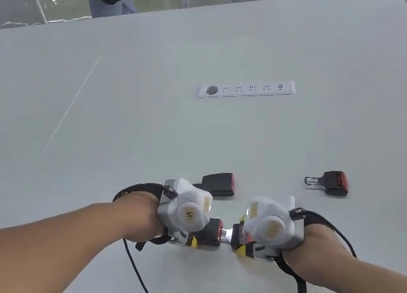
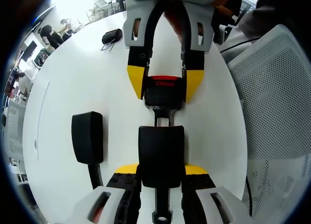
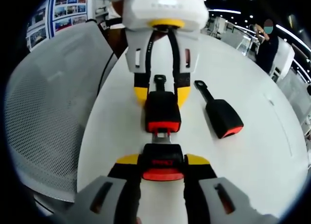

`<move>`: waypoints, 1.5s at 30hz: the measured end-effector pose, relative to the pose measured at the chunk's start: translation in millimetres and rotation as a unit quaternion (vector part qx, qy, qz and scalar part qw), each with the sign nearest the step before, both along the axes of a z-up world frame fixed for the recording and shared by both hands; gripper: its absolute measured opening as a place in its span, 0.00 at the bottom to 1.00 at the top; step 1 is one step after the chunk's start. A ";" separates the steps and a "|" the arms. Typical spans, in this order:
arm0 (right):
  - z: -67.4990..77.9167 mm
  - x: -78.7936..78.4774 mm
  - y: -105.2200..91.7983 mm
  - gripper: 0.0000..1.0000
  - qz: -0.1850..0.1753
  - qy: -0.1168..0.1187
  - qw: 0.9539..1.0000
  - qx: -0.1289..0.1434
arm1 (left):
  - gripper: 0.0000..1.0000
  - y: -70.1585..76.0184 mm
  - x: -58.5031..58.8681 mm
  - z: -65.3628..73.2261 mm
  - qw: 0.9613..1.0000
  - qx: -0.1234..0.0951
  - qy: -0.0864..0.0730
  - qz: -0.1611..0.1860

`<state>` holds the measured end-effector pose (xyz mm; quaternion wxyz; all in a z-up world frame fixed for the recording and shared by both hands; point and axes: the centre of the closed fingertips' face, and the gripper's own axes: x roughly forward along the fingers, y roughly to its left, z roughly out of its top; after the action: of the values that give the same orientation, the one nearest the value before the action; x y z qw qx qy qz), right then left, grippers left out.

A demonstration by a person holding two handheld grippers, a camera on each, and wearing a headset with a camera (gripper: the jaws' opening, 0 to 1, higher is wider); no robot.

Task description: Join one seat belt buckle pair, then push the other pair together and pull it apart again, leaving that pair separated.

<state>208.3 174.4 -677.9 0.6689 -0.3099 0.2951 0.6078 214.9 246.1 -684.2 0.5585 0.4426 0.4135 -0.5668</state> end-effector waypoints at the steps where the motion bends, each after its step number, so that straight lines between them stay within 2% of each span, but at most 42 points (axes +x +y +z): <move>1: 0.1 0.0 0.2 0.31 -0.001 0.001 1.000 0.000 | 0.32 -0.6 -0.1 0.1 1.000 -0.001 0.001 -0.002; 8: 1.0 1.1 5.8 0.30 -0.001 0.000 1.000 -0.003 | 0.31 -1.9 -1.3 -0.3 1.000 0.007 -0.002 -0.008; 12: 0.9 0.4 14.6 0.30 0.003 0.002 1.000 -0.003 | 0.31 -2.0 -2.2 -0.2 1.000 0.005 -0.005 -0.015; 16: 1.4 0.9 13.8 0.30 0.004 0.002 1.000 -0.006 | 0.31 -1.8 -1.7 0.0 1.000 0.000 -0.004 -0.013; 22: 2.7 1.6 21.0 0.29 0.004 0.001 1.000 -0.003 | 0.31 -1.6 -1.3 -0.8 1.000 0.004 -0.002 -0.018; 25: 0.2 3.4 15.2 0.29 0.001 0.003 1.000 -0.009 | 0.31 -1.4 -2.3 -1.4 1.000 0.000 -0.001 -0.014; 35: -0.5 3.8 15.7 0.30 -0.001 0.003 1.000 -0.016 | 0.31 -1.5 -2.0 -1.2 1.000 -0.005 -0.005 -0.016; 38: -0.6 2.7 15.3 0.30 0.003 0.002 1.000 -0.020 | 0.31 -1.3 -1.9 -1.1 1.000 -0.003 -0.007 -0.013; 45: -0.6 2.1 14.4 0.30 0.010 -0.001 0.999 -0.035 | 0.31 0.0 -1.2 -0.8 1.000 0.004 0.000 -0.015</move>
<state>210.4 188.8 -678.6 0.6519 -0.3368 0.3127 0.6032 213.7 246.2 -685.0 0.5480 0.4510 0.4092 -0.5734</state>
